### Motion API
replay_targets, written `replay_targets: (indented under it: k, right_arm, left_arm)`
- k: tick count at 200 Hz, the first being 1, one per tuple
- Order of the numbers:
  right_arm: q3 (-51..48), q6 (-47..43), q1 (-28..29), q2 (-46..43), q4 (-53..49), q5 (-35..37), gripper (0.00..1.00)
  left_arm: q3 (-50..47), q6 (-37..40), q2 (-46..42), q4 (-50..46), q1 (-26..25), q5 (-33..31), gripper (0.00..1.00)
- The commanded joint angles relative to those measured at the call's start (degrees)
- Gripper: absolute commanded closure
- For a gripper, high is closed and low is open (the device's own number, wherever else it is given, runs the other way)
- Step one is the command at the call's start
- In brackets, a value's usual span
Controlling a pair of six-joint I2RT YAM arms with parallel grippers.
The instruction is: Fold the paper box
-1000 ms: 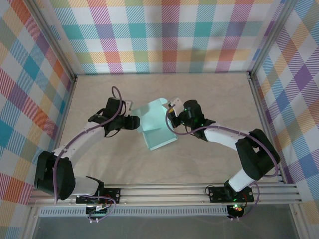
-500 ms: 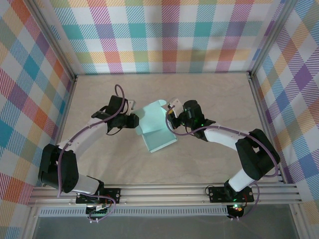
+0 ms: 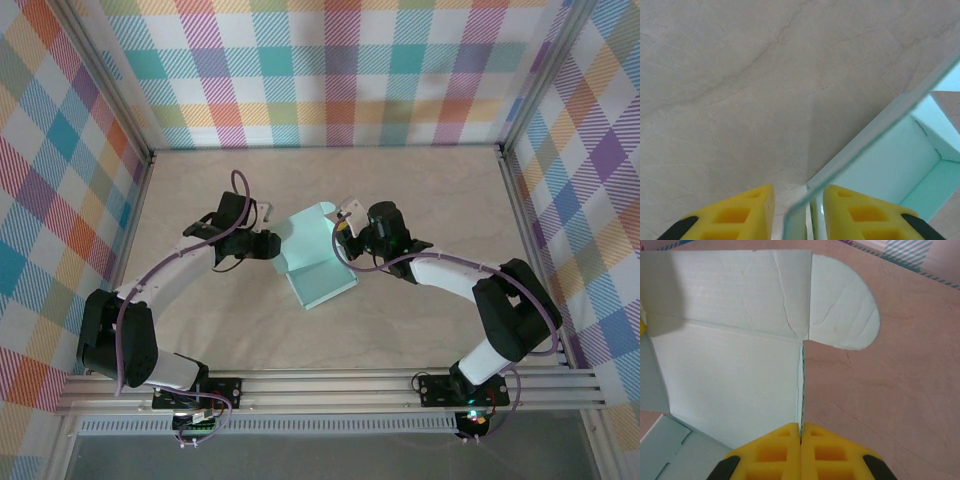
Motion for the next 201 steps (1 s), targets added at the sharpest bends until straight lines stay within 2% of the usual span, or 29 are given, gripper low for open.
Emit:
replay_targets:
  k: [1,37,68,122,141,201]
  right_arm:
    - [0.72,-0.58,0.19,-1.3,-0.17,-0.69,1.0]
    - [1.06,-0.56,0.13,-0.81,-0.3,0.07,1.0]
    - [1.32,-0.38,0.19,-0.56,-0.53,0.21,1.0]
    - [1.41,-0.39,0.23,-0.65,-0.87,0.44,1.0]
    - [1.41,-0.44,0.19,-0.26,-0.62,0.65,1.0]
    - [2.38,-0.06,0.19,0.89,-0.72,0.15,1.0]
  left_arm:
    - [-0.01,0.71,-2.05,-2.31,0.48,-0.09,0.67]
    - [-0.51,0.36,-3.26,-3.14,0.48,0.34,0.63]
    - [-0.56,0.33,-3.29,-3.6,0.48,1.27,0.67]
    - [-0.59,-0.02,-1.9,-4.31,0.48,2.98,0.68]
    - [-0.77,0.16,-1.94,-5.15,0.48,2.79,0.72]
    - [-1.63,0.25,-2.31,-5.91,0.48,4.18,0.68]
